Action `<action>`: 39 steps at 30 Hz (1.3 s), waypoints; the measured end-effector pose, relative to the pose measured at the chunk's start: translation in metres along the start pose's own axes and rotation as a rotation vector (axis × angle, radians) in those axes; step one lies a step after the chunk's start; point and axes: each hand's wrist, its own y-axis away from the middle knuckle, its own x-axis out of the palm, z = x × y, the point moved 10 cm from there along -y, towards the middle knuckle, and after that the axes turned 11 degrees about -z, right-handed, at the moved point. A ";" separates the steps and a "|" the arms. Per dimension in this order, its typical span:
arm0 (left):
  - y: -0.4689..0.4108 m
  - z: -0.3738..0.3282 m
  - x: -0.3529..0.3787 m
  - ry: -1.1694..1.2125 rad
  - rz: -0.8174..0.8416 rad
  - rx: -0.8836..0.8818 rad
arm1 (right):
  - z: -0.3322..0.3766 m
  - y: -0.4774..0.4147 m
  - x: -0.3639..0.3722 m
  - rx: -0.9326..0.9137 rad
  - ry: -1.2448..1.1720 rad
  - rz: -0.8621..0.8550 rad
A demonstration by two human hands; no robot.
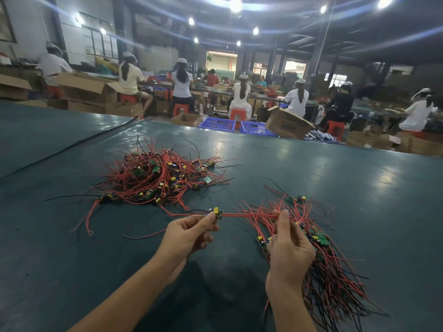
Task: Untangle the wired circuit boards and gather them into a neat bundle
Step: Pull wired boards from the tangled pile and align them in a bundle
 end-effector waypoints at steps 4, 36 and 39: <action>-0.001 -0.003 -0.003 0.119 -0.033 -0.048 | 0.013 0.011 0.010 -0.060 -0.033 0.113; 0.025 0.018 0.031 -0.135 0.300 -0.225 | -0.043 0.049 0.042 0.327 0.100 0.398; 0.029 0.012 0.036 -0.173 0.323 -0.144 | -0.037 0.049 0.042 0.258 0.117 0.407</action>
